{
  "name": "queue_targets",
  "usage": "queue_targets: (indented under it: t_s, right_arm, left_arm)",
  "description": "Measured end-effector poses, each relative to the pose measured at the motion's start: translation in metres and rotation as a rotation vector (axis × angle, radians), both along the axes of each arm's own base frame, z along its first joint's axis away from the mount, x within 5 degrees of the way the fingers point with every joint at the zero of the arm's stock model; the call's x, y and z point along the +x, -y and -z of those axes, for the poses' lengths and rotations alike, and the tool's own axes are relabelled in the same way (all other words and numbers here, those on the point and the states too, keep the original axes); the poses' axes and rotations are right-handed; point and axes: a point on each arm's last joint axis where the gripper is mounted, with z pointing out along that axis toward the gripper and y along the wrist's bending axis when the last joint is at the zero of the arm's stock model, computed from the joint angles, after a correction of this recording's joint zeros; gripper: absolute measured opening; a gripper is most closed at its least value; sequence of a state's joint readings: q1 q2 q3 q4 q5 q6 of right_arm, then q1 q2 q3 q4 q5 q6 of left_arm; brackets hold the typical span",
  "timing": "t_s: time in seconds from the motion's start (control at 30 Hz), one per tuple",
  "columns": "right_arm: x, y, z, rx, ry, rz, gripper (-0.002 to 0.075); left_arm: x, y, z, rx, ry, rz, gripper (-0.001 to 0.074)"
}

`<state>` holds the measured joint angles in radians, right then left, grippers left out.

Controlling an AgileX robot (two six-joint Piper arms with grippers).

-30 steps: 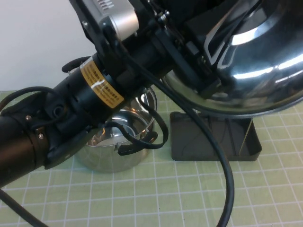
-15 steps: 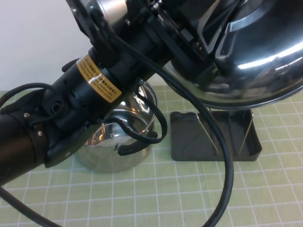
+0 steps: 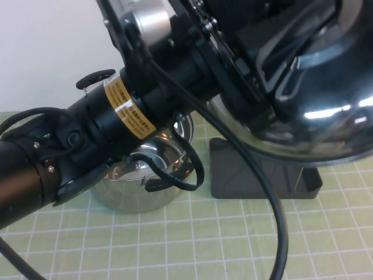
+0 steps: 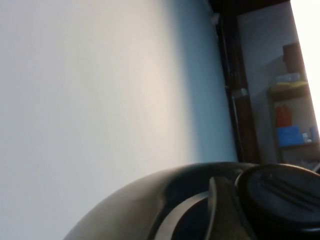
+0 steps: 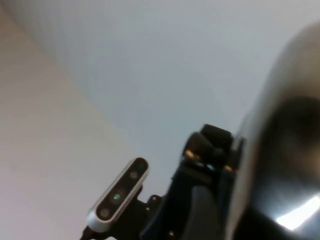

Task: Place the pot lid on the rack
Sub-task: Hand over the pot lid, then place the pot lid on the pot rack

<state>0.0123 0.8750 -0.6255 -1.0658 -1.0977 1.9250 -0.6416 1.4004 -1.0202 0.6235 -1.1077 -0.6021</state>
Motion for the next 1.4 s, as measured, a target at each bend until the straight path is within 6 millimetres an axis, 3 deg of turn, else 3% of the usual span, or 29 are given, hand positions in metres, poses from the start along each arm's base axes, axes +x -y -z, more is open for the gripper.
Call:
queue_targets:
  t_s: [0.2,0.23,0.5,0.57,0.67,0.8,1.17,1.4]
  right_arm:
    - [0.003,-0.001,-0.003,0.011,0.119,-0.033,0.0144]
    - [0.002,-0.002,-0.004,0.006,0.146,-0.034,0.0114]
    - [0.001,-0.002,-0.005,-0.024,0.201,-0.013,0.0100]
    - [0.001,-0.002,-0.005,-0.036,0.211,0.002,0.0100]
    - [0.002,-0.001,-0.004,-0.060,0.231,0.023,0.0100]
    - [0.003,-0.001,-0.003,-0.078,0.244,0.043,0.0099]
    - [0.007,0.001,-0.002,-0.108,0.265,0.091,0.0098]
    - [0.015,0.003,0.004,-0.203,0.256,0.184,0.0098]
  left_arm:
    - [-0.002,0.004,0.007,0.093,0.039,0.017,0.0330]
    - [-0.001,0.006,0.009,0.097,0.023,0.027,0.0332]
    - [0.004,0.010,0.017,0.097,-0.049,0.075,0.0340]
    - [0.004,0.011,0.018,0.095,-0.078,0.093,0.0410]
    - [0.003,0.012,0.019,0.090,-0.143,0.141,0.0590]
    - [0.004,0.012,0.019,0.103,-0.177,0.156,0.0673]
    - [0.013,-0.003,0.017,0.289,-0.269,-0.166,0.0692]
    - [0.002,-0.019,0.004,0.357,-0.227,-0.285,0.0692]
